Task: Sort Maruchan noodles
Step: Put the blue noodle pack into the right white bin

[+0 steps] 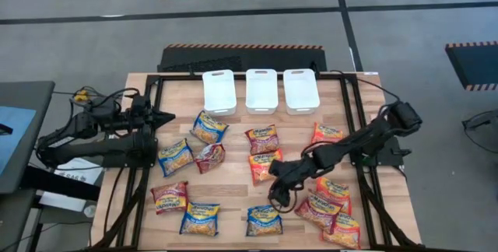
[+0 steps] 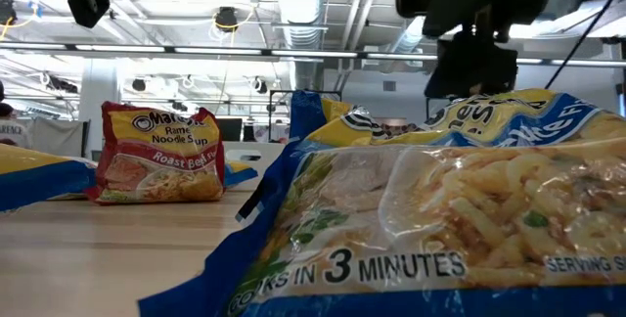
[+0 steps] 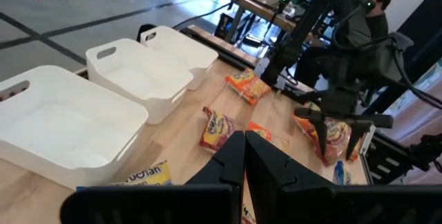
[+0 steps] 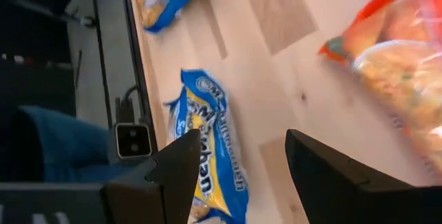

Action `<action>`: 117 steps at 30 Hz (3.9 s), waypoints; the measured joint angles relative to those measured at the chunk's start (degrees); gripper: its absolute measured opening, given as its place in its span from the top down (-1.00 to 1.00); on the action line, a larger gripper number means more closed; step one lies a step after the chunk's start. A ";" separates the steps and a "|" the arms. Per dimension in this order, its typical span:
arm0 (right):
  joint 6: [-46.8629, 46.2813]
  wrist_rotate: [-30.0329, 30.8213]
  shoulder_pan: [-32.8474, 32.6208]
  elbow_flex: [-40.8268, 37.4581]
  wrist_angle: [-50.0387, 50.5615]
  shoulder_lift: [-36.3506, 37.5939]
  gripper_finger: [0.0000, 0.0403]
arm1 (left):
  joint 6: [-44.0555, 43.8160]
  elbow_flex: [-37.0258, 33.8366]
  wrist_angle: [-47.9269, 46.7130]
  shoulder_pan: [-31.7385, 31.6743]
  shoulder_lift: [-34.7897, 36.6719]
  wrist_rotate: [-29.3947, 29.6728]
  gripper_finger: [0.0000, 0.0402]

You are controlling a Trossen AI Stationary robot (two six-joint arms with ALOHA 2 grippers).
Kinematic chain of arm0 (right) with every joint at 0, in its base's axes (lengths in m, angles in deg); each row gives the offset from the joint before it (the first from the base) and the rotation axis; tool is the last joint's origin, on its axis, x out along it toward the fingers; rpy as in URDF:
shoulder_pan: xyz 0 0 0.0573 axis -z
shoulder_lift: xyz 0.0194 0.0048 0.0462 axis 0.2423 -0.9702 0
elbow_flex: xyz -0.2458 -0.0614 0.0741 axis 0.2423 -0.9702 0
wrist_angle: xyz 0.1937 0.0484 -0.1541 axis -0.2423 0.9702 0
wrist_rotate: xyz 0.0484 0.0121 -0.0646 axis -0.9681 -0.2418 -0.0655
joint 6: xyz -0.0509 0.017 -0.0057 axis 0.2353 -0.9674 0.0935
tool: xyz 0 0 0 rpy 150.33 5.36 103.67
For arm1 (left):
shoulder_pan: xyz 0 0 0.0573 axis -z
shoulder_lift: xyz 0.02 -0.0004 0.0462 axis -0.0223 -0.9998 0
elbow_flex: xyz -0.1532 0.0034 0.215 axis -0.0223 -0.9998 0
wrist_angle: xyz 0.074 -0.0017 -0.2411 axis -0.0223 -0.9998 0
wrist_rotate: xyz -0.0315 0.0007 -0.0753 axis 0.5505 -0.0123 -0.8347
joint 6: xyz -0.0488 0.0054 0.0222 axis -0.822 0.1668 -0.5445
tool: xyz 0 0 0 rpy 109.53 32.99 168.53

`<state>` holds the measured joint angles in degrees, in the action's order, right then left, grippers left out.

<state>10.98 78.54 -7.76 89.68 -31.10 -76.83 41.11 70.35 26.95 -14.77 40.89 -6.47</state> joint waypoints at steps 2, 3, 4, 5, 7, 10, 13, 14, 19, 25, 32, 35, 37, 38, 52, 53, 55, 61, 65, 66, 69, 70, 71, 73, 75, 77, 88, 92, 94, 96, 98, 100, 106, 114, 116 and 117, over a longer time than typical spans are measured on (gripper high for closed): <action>0.26 -1.79 0.00 0.52 -0.08 -1.57 -0.19 | 0.00 0.00 -0.50 0.00 0.02 0.02 1.00; 0.43 -2.92 0.00 0.79 0.29 -2.32 -0.19 | 0.00 0.00 -0.66 0.02 0.02 0.00 1.00; 0.42 -4.14 0.00 1.31 -0.07 -3.44 -0.19 | 0.00 0.00 -0.85 0.00 0.02 0.00 1.00; 0.44 -5.26 0.00 1.63 -0.56 -4.36 -0.19 | 0.00 0.00 -1.13 0.00 0.02 0.00 1.00; 0.44 -7.13 -0.03 2.11 0.50 -5.73 -0.19 | 0.00 0.02 -1.16 0.02 0.02 -0.07 1.00; 0.44 -9.32 -0.27 3.31 -0.06 -7.98 -0.19 | 0.00 0.02 -1.21 0.02 0.02 -0.09 1.00; 0.46 -12.40 -0.33 4.33 -0.13 -9.92 -0.19 | 0.00 0.02 -1.35 0.02 0.02 -0.07 1.00; 0.45 -13.48 -0.33 4.56 0.24 -10.42 -0.19 | 0.00 0.04 -1.34 0.00 0.02 -0.07 1.00; 0.48 -16.17 -0.33 5.07 -1.19 -12.96 -0.19 | 0.00 0.04 -2.97 0.01 0.02 -0.05 1.00; -1.65 -19.11 -0.31 5.07 -2.46 -15.01 -0.09 | -1.49 0.03 -4.13 0.01 0.02 -0.05 1.00; -2.34 -19.59 -0.31 5.07 -3.04 -14.96 0.55 | -2.27 0.03 -3.86 0.01 0.02 0.06 1.00; -1.50 -19.59 -0.31 5.07 -3.02 -14.90 0.88 | -2.38 0.02 -3.72 0.00 0.02 0.06 1.00; -0.96 -19.57 -0.31 5.07 -3.04 -14.90 0.94 | -2.38 0.02 -3.71 0.01 0.02 0.06 1.00; -1.00 -19.57 -0.31 5.07 -3.03 -14.88 0.93 | -2.37 0.02 -3.70 0.00 0.02 0.06 1.00; 3.89 -10.57 2.01 5.03 6.86 -1.66 0.98 | -2.37 0.04 -3.60 0.00 0.01 0.05 1.00; 4.65 -9.17 2.53 5.03 8.65 0.11 0.98 | -2.36 0.02 -3.60 0.01 0.02 0.04 1.00; 6.39 -6.73 3.78 5.03 11.13 3.73 0.98 | -2.37 0.02 -3.60 0.01 0.01 0.04 1.00; 14.51 3.33 11.14 5.05 20.22 14.71 0.98 | -1.20 0.02 -3.60 0.01 0.02 0.40 1.00; 22.91 11.82 19.29 5.05 24.92 21.38 0.98 | -0.73 0.02 -3.60 0.00 0.02 2.61 1.00; 25.49 13.58 21.83 5.05 25.23 22.74 0.98 | -0.67 0.02 -3.60 0.02 0.02 3.46 1.00; 33.98 17.27 29.89 5.05 25.30 26.49 0.97 | 0.04 0.02 -3.57 0.02 0.02 7.19 1.00; 36.82 18.07 32.78 5.05 24.84 27.53 0.97 | 0.24 0.02 -3.55 0.00 0.02 8.61 1.00; 39.52 18.45 35.74 5.05 24.52 28.42 0.97 | 0.24 0.02 -3.55 0.00 0.00 9.99 1.00; 45.02 18.64 41.39 5.05 23.45 29.66 0.97 | 0.26 0.02 -3.11 0.00 0.00 12.24 1.00; 50.25 18.60 47.08 5.05 22.97 30.37 0.97 | 0.45 0.02 -3.11 0.00 0.01 13.80 1.00; 55.57 18.43 52.27 5.05 22.28 30.32 0.97 | 0.92 0.02 -3.11 0.01 0.00 14.86 1.00; 71.72 6.35 71.72 5.03 22.59 21.71 0.96 | 1.64 0.02 -3.13 0.02 0.02 21.86 1.00; 73.84 2.77 74.84 5.01 22.80 18.11 0.96 | 1.64 0.02 -3.15 0.00 0.00 23.35 1.00; 75.65 2.08 75.56 5.05 23.14 16.73 0.96 | 1.63 0.02 -3.16 0.01 0.01 24.03 1.00; 76.11 1.84 75.63 5.73 25.12 14.90 0.96 | 1.62 0.02 -3.16 0.00 0.00 24.29 1.00; 76.37 1.46 75.63 7.28 27.72 12.85 0.96 | 1.61 0.02 -3.16 0.00 0.00 24.30 1.00; 78.03 1.46 75.63 9.09 30.69 10.95 0.96 | 1.56 0.02 -3.16 0.02 0.00 24.30 1.00; 79.12 4.40 75.34 13.51 33.95 5.28 0.96 | 0.57 0.02 -3.16 0.00 0.00 24.30 1.00; 79.12 8.58 75.34 15.46 33.75 -1.83 0.96 | 0.57 0.02 -3.18 0.00 0.00 24.30 1.00; 79.23 12.31 75.11 15.46 33.75 -2.72 0.96 | 0.57 0.02 -3.18 0.00 0.00 24.30 1.00; 79.54 13.51 74.90 15.48 33.90 -2.82 0.96 | 0.58 0.02 -3.20 0.02 0.01 24.30 1.00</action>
<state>90.52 92.05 67.14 105.16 2.80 -79.65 41.69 70.37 23.75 -14.76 40.90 17.84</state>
